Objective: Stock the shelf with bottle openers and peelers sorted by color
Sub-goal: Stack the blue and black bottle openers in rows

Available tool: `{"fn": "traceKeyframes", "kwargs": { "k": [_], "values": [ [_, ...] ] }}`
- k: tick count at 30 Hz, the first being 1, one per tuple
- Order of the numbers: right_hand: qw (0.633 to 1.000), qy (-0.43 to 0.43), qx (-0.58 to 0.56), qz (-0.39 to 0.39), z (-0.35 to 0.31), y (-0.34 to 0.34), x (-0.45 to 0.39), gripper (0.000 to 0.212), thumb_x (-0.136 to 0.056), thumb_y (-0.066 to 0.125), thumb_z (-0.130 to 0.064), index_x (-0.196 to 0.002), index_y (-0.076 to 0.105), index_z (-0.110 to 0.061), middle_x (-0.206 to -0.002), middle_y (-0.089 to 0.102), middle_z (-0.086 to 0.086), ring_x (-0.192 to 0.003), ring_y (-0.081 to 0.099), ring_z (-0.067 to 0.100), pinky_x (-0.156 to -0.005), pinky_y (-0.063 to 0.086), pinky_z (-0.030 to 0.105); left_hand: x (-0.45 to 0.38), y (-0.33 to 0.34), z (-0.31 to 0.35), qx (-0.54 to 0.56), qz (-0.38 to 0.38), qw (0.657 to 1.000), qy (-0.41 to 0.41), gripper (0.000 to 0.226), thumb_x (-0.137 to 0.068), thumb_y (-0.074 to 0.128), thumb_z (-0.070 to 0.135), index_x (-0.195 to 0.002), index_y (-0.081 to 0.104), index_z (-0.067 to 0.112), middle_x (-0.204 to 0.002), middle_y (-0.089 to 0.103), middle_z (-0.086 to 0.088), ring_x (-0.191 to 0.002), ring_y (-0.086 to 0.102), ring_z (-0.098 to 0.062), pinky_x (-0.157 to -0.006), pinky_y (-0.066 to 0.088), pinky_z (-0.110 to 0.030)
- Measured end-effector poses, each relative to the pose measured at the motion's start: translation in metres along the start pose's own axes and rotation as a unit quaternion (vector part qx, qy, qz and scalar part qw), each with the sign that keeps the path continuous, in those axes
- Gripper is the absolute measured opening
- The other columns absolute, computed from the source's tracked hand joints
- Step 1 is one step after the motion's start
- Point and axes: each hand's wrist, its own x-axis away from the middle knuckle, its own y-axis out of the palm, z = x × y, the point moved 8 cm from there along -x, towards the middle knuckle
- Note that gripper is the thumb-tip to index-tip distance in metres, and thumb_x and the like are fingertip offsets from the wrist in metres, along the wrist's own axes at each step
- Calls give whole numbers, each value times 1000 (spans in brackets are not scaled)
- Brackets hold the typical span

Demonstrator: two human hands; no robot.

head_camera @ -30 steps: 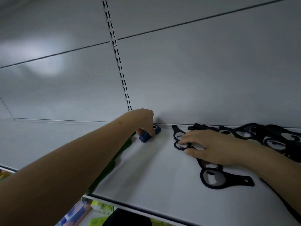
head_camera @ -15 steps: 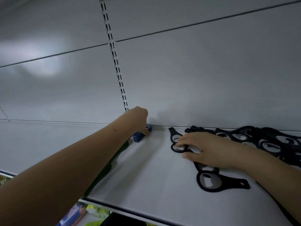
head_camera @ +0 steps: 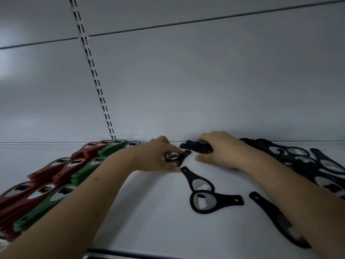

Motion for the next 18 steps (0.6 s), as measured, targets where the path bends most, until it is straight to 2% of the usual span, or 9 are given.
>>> {"fn": "traceKeyframes", "kwargs": {
  "k": [3,5,7,9,10,13,15,17,18],
  "values": [
    [1000,-1,12,2,4,0,-3,49,-89,67,-44,-133,56,-25,-121,57,1,-114,51,21,-92,46,34,-1,-4,2,7,43,998,35,39,-89,69,35,-126,61,42,-118,52,9,-103,57,-8,-95,47,-25],
    [1000,-4,14,10,7,-4,-4,41,-89,68,-37,-126,60,-21,-117,62,0,-107,57,20,-90,49,34,-1,-8,4,-27,85,995,37,39,-86,68,28,-123,62,40,-115,56,10,-98,56,-6,-85,46,-18],
    [999,-8,33,24,7,-7,-5,31,-87,65,-36,-114,63,-20,-104,64,-1,-93,59,19,-77,51,34,-1,-10,5,-57,131,989,28,41,-85,64,23,-124,60,35,-113,57,7,-97,57,-10,-83,47,-22],
    [996,-4,63,60,6,-12,-5,22,-88,60,-36,-100,61,-17,-91,62,0,-80,57,20,-59,41,32,-4,-11,3,-52,171,984,22,39,-87,59,16,-124,60,30,-113,58,5,-93,57,-13,-82,49,-27],
    [994,-2,74,76,6,-13,-5,20,-90,58,-35,-97,60,-16,-89,61,0,-78,56,20,-56,36,31,-4,-11,1,-33,188,981,23,36,-88,59,15,-121,62,29,-112,59,5,-90,56,-11,-80,48,-25],
    [994,3,48,101,11,-15,-6,12,-95,58,-31,-98,62,-20,-87,61,-5,-83,58,20,-58,34,31,-2,-14,-9,33,237,971,22,23,-94,62,20,-113,68,29,-107,65,7,-88,59,-7,-79,47,-20],
    [993,18,1,117,18,-19,-5,15,-98,56,-31,-86,58,-22,-74,54,-8,-73,55,18,-52,30,30,3,-20,-18,77,276,958,-3,17,-97,59,19,-111,67,24,-101,70,6,-87,66,-10,-79,53,-27],
    [987,27,-35,152,22,-27,-3,24,-100,53,-32,-81,56,-18,-67,52,-6,-62,50,14,-50,29,29,10,-24,-27,182,309,933,-27,11,-99,57,15,-107,64,16,-95,72,1,-72,72,-10,-67,60,-32],
    [983,27,-63,170,21,-31,-2,25,-101,52,-32,-82,56,-16,-66,53,-6,-59,49,12,-50,31,29,12,-24,-30,242,317,916,-37,7,-98,58,14,-104,63,13,-94,71,-1,-66,73,-10,-60,60,-31]
  ]
}}
